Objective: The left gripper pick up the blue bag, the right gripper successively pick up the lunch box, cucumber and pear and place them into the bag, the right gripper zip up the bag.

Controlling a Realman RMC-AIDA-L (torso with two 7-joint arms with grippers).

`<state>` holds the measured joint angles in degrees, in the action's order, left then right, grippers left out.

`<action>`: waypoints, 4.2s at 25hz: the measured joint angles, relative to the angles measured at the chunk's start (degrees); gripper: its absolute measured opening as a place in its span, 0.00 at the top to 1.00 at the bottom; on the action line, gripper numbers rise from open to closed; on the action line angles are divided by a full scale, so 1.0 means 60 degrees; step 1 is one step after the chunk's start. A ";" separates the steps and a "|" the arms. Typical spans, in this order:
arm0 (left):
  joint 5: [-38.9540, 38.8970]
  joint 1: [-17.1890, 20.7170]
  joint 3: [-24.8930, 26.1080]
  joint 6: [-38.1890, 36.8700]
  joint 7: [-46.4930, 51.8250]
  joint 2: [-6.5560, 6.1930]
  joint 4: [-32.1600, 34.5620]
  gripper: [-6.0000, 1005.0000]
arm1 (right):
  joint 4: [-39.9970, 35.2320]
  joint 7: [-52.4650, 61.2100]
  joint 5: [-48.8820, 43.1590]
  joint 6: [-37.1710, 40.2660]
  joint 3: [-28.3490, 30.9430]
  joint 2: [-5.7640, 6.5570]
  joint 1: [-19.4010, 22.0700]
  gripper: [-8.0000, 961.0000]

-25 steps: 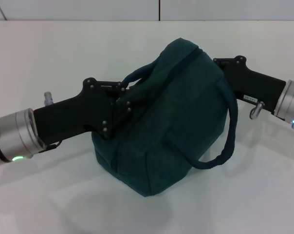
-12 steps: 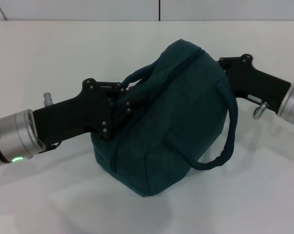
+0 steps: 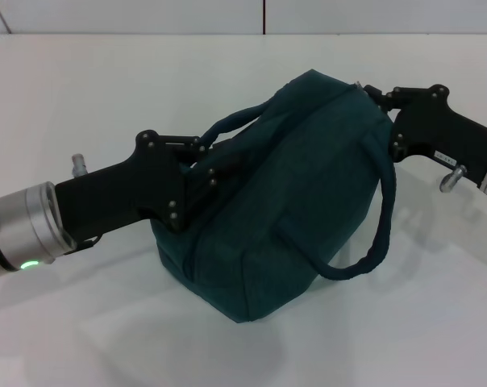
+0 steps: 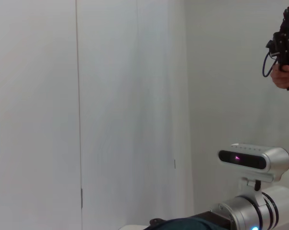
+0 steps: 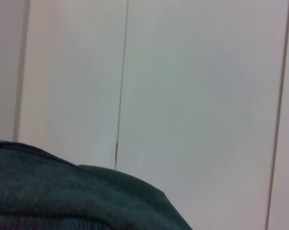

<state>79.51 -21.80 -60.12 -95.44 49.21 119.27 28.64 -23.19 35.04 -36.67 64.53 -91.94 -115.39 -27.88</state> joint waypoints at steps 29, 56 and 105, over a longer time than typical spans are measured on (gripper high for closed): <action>-0.0140 -0.0086 0.0236 0.0016 -0.0011 0.0014 -0.0137 0.83 | 0.0028 0.0072 -0.0293 -0.1371 0.0191 0.0013 0.0121 0.97; -0.2718 0.0189 0.0253 -0.1275 -0.1374 0.0066 -0.1603 0.55 | -0.1407 0.1765 -0.0400 0.1176 0.0875 0.0314 0.0750 0.51; -0.2264 0.0264 0.0161 -0.0927 -0.1387 0.0073 -0.1869 0.11 | -0.1701 0.3211 -0.2503 0.3152 0.1055 0.0389 0.0267 0.42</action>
<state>65.92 -20.21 -59.15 -101.01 40.89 119.71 17.43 -33.39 54.31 -51.68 83.44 -85.60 -113.06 -26.28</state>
